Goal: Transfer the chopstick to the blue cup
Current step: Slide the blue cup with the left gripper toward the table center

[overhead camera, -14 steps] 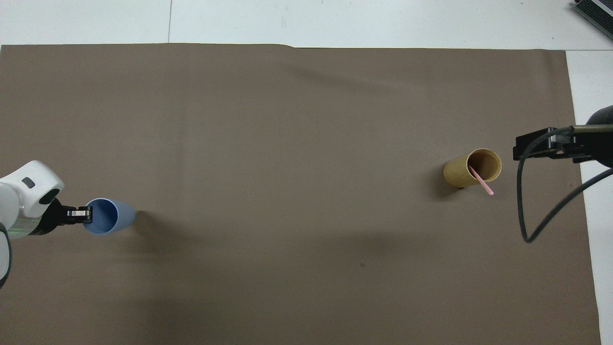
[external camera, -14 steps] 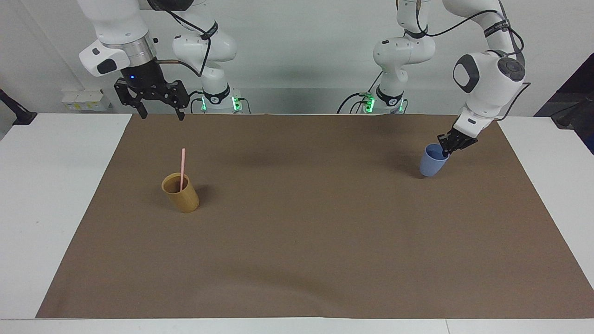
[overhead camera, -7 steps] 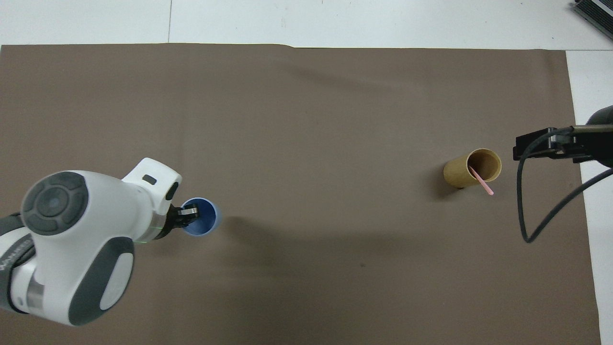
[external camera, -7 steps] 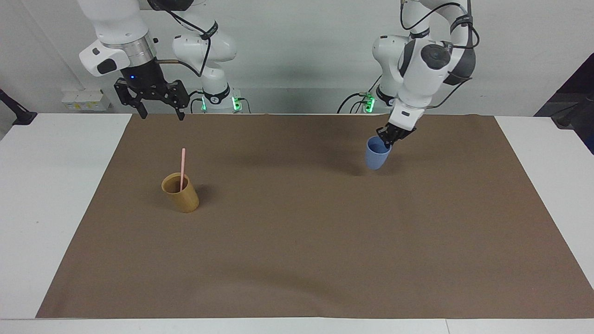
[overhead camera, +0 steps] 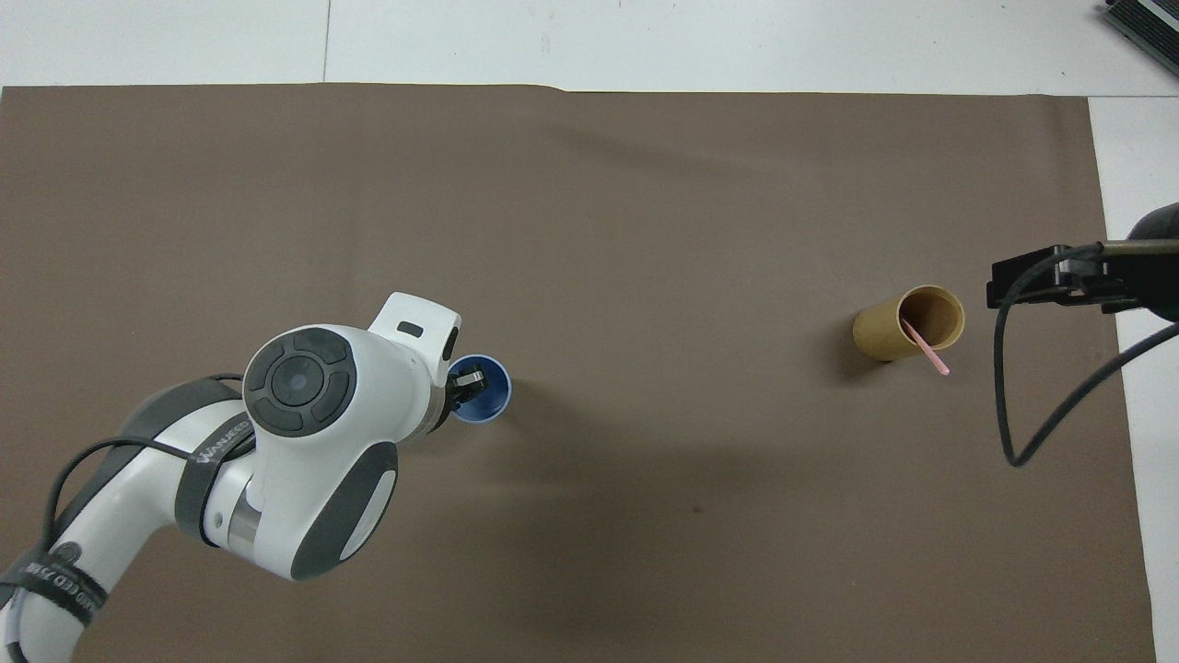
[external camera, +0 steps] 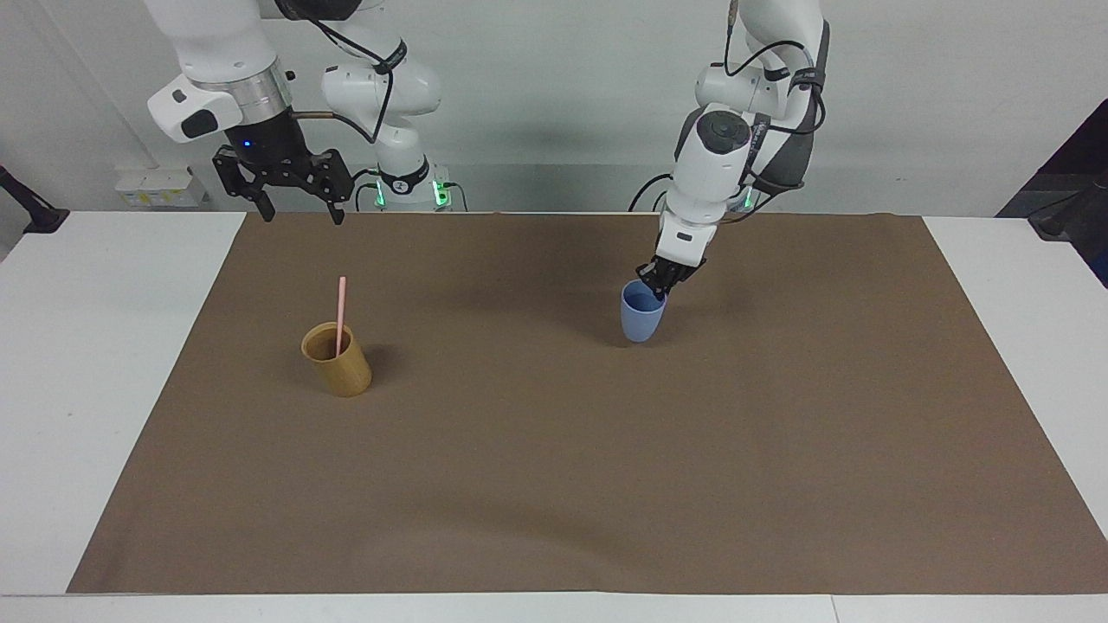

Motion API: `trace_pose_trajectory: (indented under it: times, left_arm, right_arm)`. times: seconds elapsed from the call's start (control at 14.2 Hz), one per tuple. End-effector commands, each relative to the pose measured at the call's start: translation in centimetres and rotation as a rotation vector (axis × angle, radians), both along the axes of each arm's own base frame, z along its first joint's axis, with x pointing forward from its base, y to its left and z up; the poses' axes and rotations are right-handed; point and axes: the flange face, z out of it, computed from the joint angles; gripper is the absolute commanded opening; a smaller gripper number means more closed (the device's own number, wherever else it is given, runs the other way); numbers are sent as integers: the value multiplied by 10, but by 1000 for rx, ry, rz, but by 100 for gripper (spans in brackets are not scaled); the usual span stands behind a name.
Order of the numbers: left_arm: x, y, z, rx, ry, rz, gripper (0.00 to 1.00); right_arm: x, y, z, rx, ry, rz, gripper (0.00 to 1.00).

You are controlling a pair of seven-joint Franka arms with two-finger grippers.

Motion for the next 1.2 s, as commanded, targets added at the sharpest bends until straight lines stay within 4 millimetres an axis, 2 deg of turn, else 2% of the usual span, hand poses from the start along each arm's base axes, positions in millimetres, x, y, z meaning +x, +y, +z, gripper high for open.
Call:
trace_pose_trajectory:
  times: [0.0,0.14,0.28,0.77,0.98,1.13]
  left_arm:
    - [20,-10,3,-15,-6,25,0]
    - [20,-9,1,-13,-2,25,0]
    - [22,-11,-16,-3,16,29,0]
    - [25,-8,-19,-8,7,38,0]
    - [23,-8,-19,-5,12,33,23]
    - [22,-9,-19,-2,17,32,30]
  right_arm:
    - [-3,-2,2,19,2,-15,100]
    - [-3,-2,2,19,4,-13,100]
    - [-3,-2,2,19,1,-13,100]
    - [-3,-2,2,19,1,-13,100]
    - [-3,-2,2,19,-1,-13,100]
    - [-3,-2,3,19,-2,-15,100]
